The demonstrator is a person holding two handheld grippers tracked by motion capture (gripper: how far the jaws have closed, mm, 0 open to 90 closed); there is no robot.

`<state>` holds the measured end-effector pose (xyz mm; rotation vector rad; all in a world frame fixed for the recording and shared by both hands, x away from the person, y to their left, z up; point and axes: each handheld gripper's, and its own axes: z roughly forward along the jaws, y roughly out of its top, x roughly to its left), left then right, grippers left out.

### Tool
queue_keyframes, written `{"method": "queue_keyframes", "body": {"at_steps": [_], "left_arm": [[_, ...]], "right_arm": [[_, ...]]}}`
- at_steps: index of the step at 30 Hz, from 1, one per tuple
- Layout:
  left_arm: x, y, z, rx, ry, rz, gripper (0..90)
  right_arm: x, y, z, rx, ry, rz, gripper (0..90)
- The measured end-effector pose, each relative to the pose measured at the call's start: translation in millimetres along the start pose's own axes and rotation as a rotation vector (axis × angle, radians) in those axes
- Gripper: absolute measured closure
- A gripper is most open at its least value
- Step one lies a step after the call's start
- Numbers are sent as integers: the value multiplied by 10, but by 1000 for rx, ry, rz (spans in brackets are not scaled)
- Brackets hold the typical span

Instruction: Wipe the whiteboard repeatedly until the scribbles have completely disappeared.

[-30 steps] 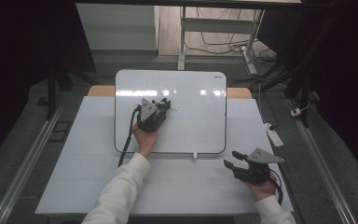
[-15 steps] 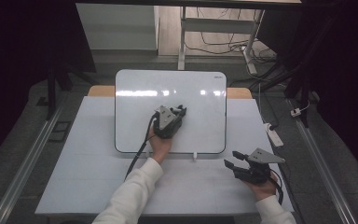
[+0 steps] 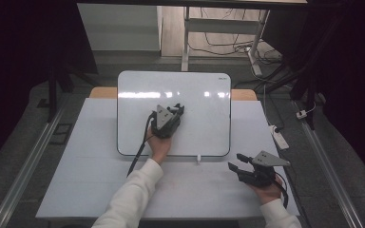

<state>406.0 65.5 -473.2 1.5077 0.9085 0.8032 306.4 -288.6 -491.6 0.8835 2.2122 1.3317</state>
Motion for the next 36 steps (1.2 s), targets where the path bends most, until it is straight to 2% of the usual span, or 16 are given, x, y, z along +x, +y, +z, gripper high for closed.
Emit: {"method": "queue_keyframes", "body": {"at_steps": [3,6,7,9,10,11,13,14,16,22,25,26,28,33,34,36], "left_arm": [[191,6,-97,-8,38,-22,783],[275,-11,-159,-11,54,-23,784],[261,-18,-158,-13,55,-24,784],[169,-39,-123,-7,29,-17,784],[84,-55,-96,0,11,4,784],[-30,-77,-63,8,-5,41,784],[-135,-100,-36,15,-26,62,784],[-150,-106,-36,13,-22,67,784],[-74,-101,-71,13,-8,55,784],[355,-111,-331,1,84,6,783],[435,-135,-386,-6,91,-27,783],[413,-133,-378,-6,98,-22,784],[336,-136,-329,-11,73,-33,784],[-19,-172,-159,-3,7,1,783],[-47,-170,-145,-2,8,4,784],[-4,-164,-167,1,12,2,784]], "right_arm": [[0,-1,11,3,3,-2,464],[12,6,19,4,4,-6,464],[16,9,19,3,4,-7,464],[25,15,20,2,4,-6,464],[29,18,20,1,2,-8,464],[32,20,20,0,3,-8,464],[31,20,20,0,2,-9,463],[29,18,19,1,1,-8,463],[22,13,14,0,3,-5,463],[17,10,22,2,6,-7,463],[36,20,26,1,7,-10,463],[40,23,26,1,7,-12,463],[46,28,28,-1,9,-11,463],[38,23,29,2,5,-7,462],[36,21,27,1,5,-6,462],[30,20,18,-2,4,-8,463]]}}
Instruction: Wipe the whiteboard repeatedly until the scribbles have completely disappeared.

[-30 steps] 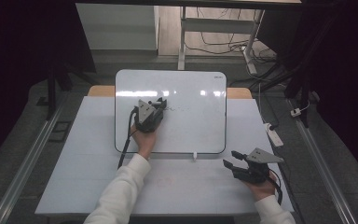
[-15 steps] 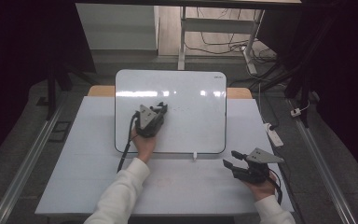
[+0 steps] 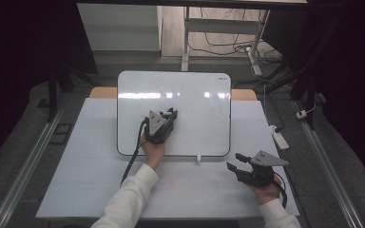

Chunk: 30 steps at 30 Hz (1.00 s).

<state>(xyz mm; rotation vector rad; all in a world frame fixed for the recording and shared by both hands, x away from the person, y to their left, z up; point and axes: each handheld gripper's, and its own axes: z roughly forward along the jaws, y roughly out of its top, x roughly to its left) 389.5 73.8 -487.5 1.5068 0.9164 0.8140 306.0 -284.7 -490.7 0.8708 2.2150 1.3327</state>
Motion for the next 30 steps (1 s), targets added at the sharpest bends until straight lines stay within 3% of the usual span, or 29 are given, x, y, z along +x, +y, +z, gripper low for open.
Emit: {"method": "queue_keyframes", "body": {"at_steps": [2,5,8,13,18,22,24,28,30], "left_arm": [[121,3,-80,5,39,10,784],[399,-13,-246,-3,89,-42,784],[503,-25,-314,-5,106,-56,783],[387,-22,-233,-14,92,-57,784],[173,42,-36,-17,31,-57,784],[17,33,38,-4,-7,-26,784],[81,50,9,-4,3,-38,784],[349,86,-93,-13,54,-80,783],[338,91,-85,-14,56,-82,783]], "right_arm": [[-8,-2,-7,-3,1,5,463],[-11,-5,2,0,3,3,463],[8,3,8,2,5,-4,463],[19,20,1,-4,2,-5,463],[17,18,-13,-9,1,0,462],[18,14,-2,-5,6,0,461],[17,17,-6,-6,7,-2,461],[-10,18,-28,-20,4,15,461],[-5,15,-30,-18,2,10,461]]}}
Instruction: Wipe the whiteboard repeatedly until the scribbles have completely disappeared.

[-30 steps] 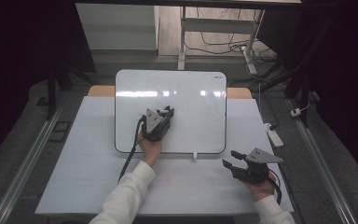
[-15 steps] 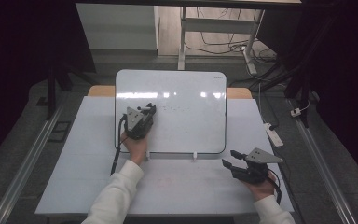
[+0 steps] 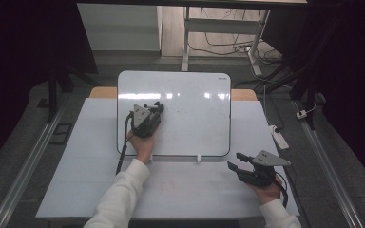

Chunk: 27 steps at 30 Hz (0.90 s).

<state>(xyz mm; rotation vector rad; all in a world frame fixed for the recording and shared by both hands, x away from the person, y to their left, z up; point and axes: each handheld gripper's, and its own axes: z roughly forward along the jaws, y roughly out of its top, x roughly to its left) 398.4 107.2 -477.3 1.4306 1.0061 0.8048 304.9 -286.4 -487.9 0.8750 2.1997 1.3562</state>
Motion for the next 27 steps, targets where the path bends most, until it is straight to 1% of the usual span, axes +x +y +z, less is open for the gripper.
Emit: {"method": "queue_keyframes", "body": {"at_steps": [2,5,7,9,10,11,12,13,14,16,17,18,19,20,21,23,24,27], "left_arm": [[-122,-17,60,1,-32,-2,784],[-395,-53,191,12,-88,11,783],[-550,-77,259,19,-118,19,784],[-642,-99,287,24,-135,30,784],[-645,-98,280,27,-133,45,784],[-612,-90,263,31,-130,54,784],[-551,-76,236,31,-114,54,784],[-464,-59,199,29,-94,48,784],[-362,-38,158,25,-74,34,783],[-157,2,62,15,-18,12,784],[-65,7,19,11,-3,5,784],[-2,3,-14,11,7,1,783],[31,-6,-36,11,15,4,783],[35,-16,-44,7,16,7,784],[12,-19,-39,3,22,9,784],[-78,-27,20,-7,0,1,784],[-149,-35,66,-8,-18,-4,784],[-427,-45,231,-2,-76,7,784]], "right_arm": [[6,1,6,1,3,2,460],[17,9,13,2,7,-1,460],[13,4,9,4,5,-1,460],[-2,-4,-4,1,2,2,460],[-12,-8,-14,0,0,5,459],[-22,-12,-22,-3,-2,11,460],[-32,-17,-28,-5,-3,12,459],[-37,-21,-32,-5,-3,14,459],[-40,-25,-35,-5,-3,14,459],[-33,-19,-45,-7,-2,15,459],[-26,-12,-54,-12,-3,13,459],[-23,-6,-56,-15,-4,12,459],[-21,-3,-53,-14,-2,14,459],[-20,-4,-49,-12,-1,12,459],[-15,-6,-45,-9,-3,7,459],[-9,-9,-47,-6,-3,7,459],[-7,-8,-51,-7,-3,8,459],[-10,-3,-57,-13,-4,13,459]]}}
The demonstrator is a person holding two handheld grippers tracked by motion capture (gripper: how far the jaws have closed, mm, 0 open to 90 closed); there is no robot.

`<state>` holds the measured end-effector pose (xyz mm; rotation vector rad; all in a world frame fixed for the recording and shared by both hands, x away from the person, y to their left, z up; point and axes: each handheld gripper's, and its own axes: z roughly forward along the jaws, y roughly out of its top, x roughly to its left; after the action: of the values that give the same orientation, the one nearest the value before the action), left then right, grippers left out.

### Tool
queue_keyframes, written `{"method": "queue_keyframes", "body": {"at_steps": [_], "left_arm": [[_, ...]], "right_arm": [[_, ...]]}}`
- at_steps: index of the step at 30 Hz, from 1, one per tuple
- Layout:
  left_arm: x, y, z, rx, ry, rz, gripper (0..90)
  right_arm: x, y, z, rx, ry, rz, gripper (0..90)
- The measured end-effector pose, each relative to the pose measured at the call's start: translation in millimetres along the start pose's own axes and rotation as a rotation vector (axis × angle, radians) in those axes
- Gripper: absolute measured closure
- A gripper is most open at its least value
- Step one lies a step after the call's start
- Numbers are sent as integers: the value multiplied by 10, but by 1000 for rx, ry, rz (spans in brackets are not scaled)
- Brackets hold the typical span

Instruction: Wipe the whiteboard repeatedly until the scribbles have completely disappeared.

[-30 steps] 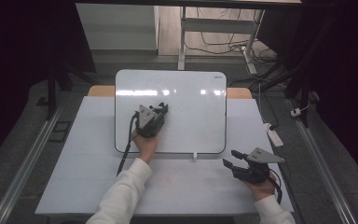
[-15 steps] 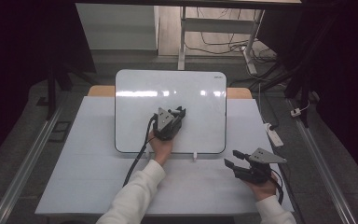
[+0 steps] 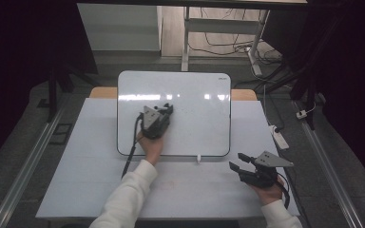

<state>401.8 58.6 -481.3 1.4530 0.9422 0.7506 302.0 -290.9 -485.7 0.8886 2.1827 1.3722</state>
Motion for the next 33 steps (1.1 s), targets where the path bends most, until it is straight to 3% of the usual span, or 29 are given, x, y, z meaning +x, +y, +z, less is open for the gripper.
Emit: {"method": "queue_keyframes", "body": {"at_steps": [4,6,8,14,16,18,21,26,29,33], "left_arm": [[-328,9,238,12,-72,14,784],[-392,7,270,16,-75,35,784],[-315,23,237,13,-69,25,783],[205,104,-56,-3,43,-23,784],[260,60,-141,0,50,-23,784],[232,8,-166,-1,49,-19,784],[69,-18,-74,6,5,-12,784],[-255,-20,121,45,-78,34,784],[-218,-9,80,75,-96,38,784],[-82,27,-154,116,-130,33,784]], "right_arm": [[-11,-10,0,4,3,3,459],[-15,-11,-9,0,2,5,459],[-25,-13,-21,-4,2,8,459],[-27,-19,-31,-6,1,11,459],[-14,-10,-23,-5,2,7,459],[0,-1,-12,-3,3,2,459],[18,4,-3,0,4,-1,458],[8,7,-13,-5,0,3,458],[-8,2,-31,-11,-3,8,459],[-16,7,-39,-18,-6,12,459]]}}
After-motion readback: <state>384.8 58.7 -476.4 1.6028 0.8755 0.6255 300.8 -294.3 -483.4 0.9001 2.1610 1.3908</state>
